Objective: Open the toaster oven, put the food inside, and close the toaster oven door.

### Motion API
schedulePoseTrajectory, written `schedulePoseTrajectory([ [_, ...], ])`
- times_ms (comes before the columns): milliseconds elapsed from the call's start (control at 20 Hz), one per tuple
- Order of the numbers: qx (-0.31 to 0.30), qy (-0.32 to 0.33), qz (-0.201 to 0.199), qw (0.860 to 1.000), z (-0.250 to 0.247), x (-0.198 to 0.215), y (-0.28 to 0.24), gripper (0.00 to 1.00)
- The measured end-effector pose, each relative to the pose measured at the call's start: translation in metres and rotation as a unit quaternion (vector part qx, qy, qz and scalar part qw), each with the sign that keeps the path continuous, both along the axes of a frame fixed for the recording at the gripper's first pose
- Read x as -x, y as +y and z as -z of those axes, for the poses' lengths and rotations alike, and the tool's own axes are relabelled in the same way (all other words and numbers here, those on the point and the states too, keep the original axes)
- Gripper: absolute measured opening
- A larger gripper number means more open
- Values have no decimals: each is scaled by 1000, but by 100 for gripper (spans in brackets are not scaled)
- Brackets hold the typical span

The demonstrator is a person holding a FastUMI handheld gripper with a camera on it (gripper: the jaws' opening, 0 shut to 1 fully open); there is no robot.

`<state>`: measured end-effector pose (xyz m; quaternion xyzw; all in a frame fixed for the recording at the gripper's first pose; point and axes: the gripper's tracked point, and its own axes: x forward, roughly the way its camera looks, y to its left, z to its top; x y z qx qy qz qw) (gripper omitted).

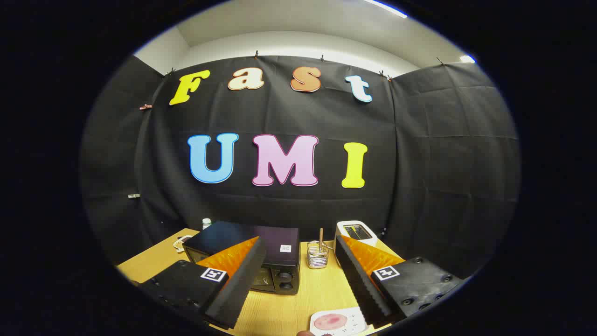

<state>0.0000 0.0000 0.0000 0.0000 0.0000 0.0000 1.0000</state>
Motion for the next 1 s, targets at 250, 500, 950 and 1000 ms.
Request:
schedulePoseTrajectory([
  [250, -4, 0, -6, 1000, 2, 0, 6, 98],
  [500, 8, -8, -19, 1000, 1, 6, 15, 98],
  [950, 11, -12, -27, 999, -1, 4, 23, 98],
  [1000, 10, -10, -29, 999, 0, 1, 25, 98],
])
